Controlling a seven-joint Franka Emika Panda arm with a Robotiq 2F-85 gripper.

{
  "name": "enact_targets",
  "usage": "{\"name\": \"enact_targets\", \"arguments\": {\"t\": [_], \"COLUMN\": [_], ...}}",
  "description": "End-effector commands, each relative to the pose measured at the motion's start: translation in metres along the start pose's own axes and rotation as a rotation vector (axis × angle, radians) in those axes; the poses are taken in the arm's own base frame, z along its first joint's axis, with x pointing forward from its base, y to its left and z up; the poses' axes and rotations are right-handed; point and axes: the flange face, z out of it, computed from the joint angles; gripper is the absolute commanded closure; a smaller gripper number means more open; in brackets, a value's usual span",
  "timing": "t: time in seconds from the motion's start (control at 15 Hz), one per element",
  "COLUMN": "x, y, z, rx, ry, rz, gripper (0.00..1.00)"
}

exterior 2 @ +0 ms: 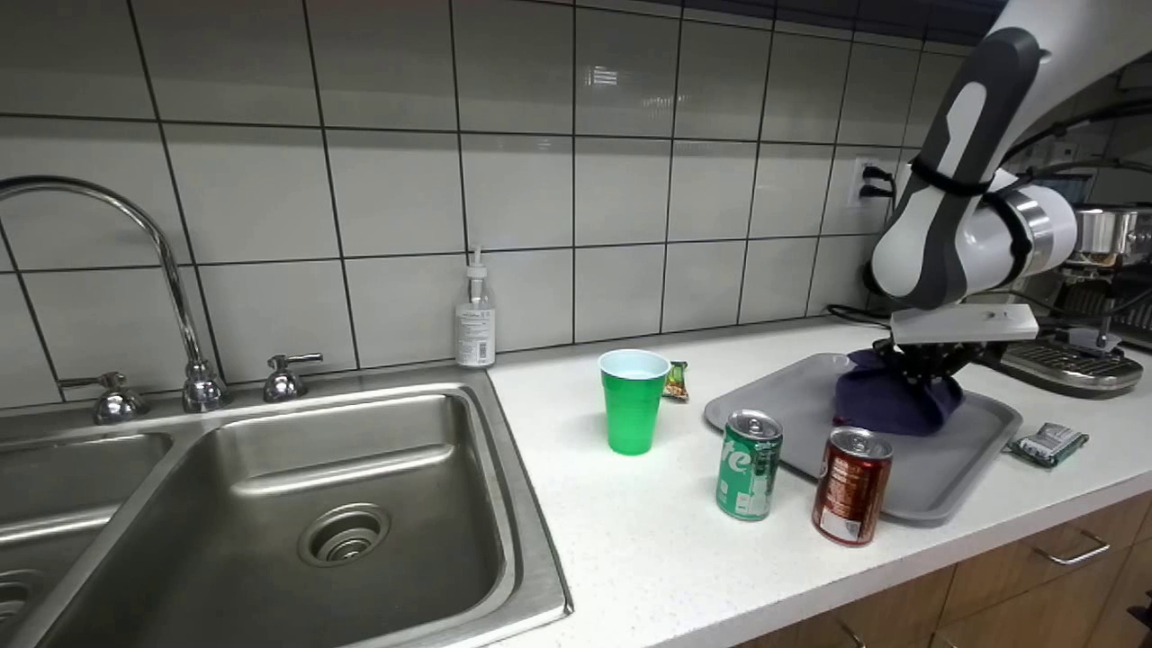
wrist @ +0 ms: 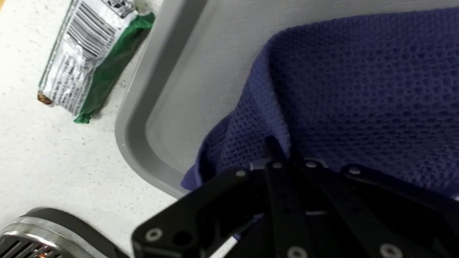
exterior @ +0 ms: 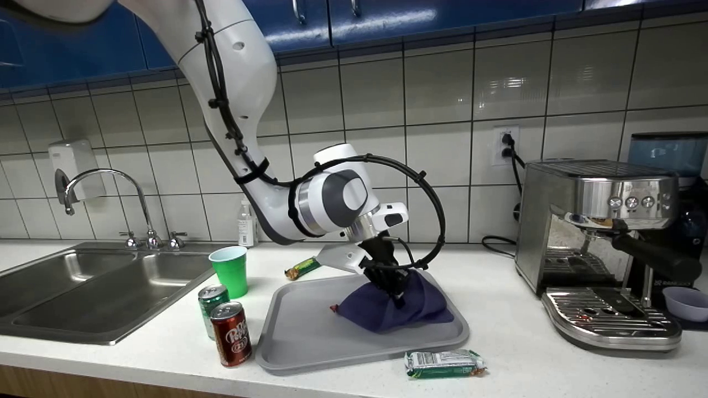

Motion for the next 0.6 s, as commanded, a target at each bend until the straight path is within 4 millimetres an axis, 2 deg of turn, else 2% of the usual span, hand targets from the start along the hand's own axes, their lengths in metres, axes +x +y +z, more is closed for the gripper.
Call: {"name": "enact_targets", "arguments": {"t": [0.0, 0.53], "x": [0.0, 0.021], "y": [0.003, 0.028], "z": [-0.016, -0.044], "rx": [0.008, 0.017], "ry": [0.018, 0.073], "rz": [0.007, 0.068], "gripper": [0.99, 0.99]}}
